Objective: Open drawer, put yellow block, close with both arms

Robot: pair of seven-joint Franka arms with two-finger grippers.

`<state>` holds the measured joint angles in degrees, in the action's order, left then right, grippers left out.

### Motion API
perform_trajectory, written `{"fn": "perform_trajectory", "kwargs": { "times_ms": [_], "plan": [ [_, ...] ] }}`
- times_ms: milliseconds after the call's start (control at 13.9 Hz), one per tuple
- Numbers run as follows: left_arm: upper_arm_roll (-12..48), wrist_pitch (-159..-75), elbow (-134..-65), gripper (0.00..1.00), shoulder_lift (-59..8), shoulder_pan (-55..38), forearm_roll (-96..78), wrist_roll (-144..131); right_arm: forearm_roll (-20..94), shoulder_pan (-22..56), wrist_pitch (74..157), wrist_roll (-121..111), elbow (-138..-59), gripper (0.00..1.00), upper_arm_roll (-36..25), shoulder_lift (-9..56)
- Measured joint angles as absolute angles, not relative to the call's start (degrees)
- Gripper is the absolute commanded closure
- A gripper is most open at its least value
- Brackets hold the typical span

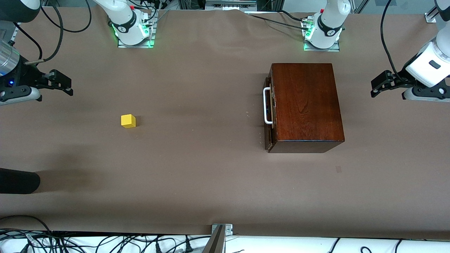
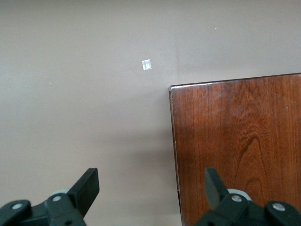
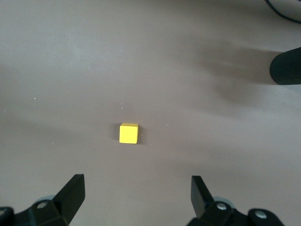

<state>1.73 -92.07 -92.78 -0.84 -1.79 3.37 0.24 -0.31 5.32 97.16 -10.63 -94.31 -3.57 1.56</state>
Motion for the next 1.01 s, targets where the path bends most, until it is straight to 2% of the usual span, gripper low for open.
{"fn": "perform_trajectory", "kwargs": {
  "times_ms": [504,792,1008],
  "plan": [
    [1.72,-91.99,-92.6,0.0,-1.09,-1.79,3.37,0.24,-0.31,5.31,97.17,-10.67,-94.3,0.0,-3.57,1.57],
    [1.84,-85.05,-92.6,0.0,-2.62,-1.94,3.32,0.26,-0.31,5.33,97.17,-10.78,-94.24,0.0,-3.52,1.57],
    [3.8,-83.57,-92.65,0.0,-6.15,-3.98,0.85,0.39,-0.39,6.34,97.16,-11.03,-93.39,0.0,-2.8,1.59]
  ]
}}
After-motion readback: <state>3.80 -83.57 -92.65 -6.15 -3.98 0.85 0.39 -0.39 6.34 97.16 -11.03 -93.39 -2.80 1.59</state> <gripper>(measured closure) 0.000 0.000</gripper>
